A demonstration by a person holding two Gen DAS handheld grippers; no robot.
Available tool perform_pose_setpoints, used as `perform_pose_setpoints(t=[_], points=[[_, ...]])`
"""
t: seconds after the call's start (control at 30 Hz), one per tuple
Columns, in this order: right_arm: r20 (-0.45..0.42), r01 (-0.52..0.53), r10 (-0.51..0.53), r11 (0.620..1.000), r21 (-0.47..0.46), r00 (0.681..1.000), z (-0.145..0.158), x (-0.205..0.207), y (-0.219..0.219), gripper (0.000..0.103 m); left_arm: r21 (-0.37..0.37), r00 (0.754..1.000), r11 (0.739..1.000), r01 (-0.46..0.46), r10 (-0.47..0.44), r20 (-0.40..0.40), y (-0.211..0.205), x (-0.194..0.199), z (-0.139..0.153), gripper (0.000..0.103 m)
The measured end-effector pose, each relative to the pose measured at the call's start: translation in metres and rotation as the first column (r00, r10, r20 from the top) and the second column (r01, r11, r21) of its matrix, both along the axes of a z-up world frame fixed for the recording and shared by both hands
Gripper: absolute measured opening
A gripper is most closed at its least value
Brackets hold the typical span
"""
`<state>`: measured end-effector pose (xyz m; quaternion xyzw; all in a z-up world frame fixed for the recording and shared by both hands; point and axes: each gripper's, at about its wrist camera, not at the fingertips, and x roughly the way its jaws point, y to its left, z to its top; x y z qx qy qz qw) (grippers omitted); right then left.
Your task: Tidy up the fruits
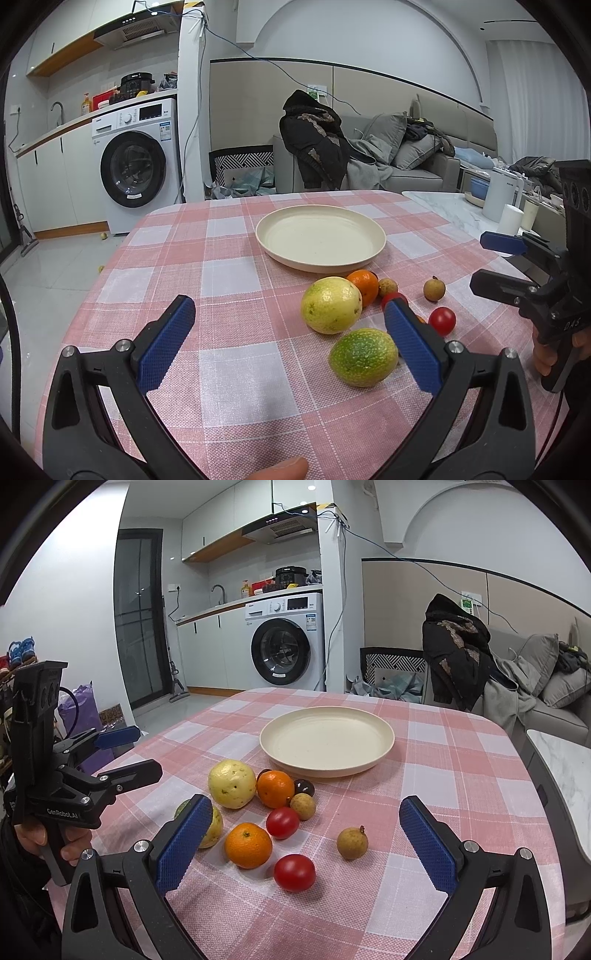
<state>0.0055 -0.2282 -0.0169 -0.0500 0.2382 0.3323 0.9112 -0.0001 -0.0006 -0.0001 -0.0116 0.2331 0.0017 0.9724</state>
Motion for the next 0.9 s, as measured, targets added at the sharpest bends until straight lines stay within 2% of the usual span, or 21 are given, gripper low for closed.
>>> perform_pose_setpoints(t=[0.9], points=[[0.006,-0.006,0.006,1.000,-0.008,1.000,-0.0003,-0.0003,-0.0009,0.103,0.003,1.000,1.000,-0.001,0.001,0.009,0.0005,-0.0014,0.0030,0.102]])
